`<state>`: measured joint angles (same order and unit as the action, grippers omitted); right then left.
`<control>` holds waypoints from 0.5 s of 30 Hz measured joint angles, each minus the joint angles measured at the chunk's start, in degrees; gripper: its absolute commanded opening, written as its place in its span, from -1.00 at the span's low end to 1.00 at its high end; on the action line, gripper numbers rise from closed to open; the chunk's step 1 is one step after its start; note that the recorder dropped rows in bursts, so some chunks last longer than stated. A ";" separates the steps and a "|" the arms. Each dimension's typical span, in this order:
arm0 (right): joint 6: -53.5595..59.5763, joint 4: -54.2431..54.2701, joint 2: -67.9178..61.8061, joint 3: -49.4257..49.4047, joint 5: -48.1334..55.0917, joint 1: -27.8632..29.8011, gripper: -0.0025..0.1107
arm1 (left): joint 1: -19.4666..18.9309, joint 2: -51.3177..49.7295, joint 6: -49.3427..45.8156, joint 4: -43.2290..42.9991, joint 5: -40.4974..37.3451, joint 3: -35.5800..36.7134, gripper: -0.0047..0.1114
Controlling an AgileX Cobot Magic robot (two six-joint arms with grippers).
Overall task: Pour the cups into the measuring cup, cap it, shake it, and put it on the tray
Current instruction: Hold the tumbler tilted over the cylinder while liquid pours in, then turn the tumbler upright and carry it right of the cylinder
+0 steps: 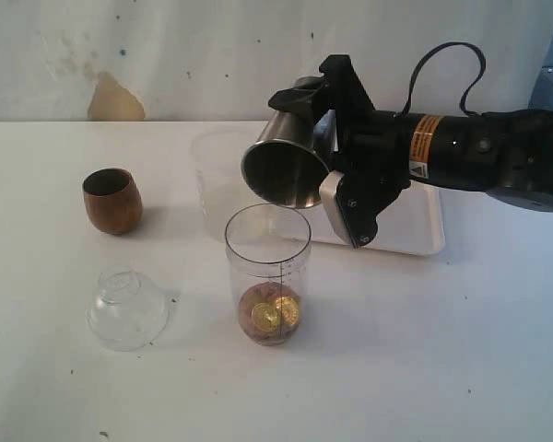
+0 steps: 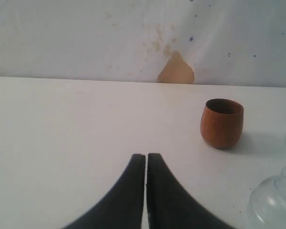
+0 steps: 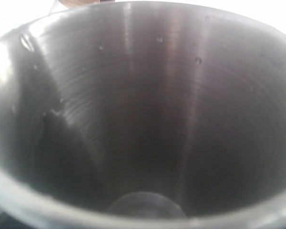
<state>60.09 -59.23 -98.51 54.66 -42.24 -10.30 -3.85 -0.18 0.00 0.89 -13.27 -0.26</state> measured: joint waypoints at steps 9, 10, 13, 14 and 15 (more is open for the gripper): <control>-1.09 0.58 0.00 0.00 -0.10 0.00 -0.96 | 0.00 0.00 0.00 0.00 0.00 0.00 -0.89; -1.31 1.00 0.00 0.00 -0.21 0.00 -0.96 | 0.00 0.00 0.00 0.00 0.00 0.00 -0.89; -1.72 1.89 0.00 0.00 -0.66 0.00 -0.96 | 0.00 0.00 0.00 0.00 0.00 0.00 -0.89; -1.81 2.01 0.00 0.00 -0.79 0.00 -0.96 | 0.00 0.00 0.00 0.00 0.00 0.00 -0.89; -2.05 2.13 0.00 0.00 -1.01 0.00 -0.96 | 0.00 0.00 0.00 0.00 0.00 0.00 -0.89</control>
<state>58.04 -57.10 -98.51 54.66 -43.24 -10.30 -3.85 -0.18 0.00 0.89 -13.27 -0.26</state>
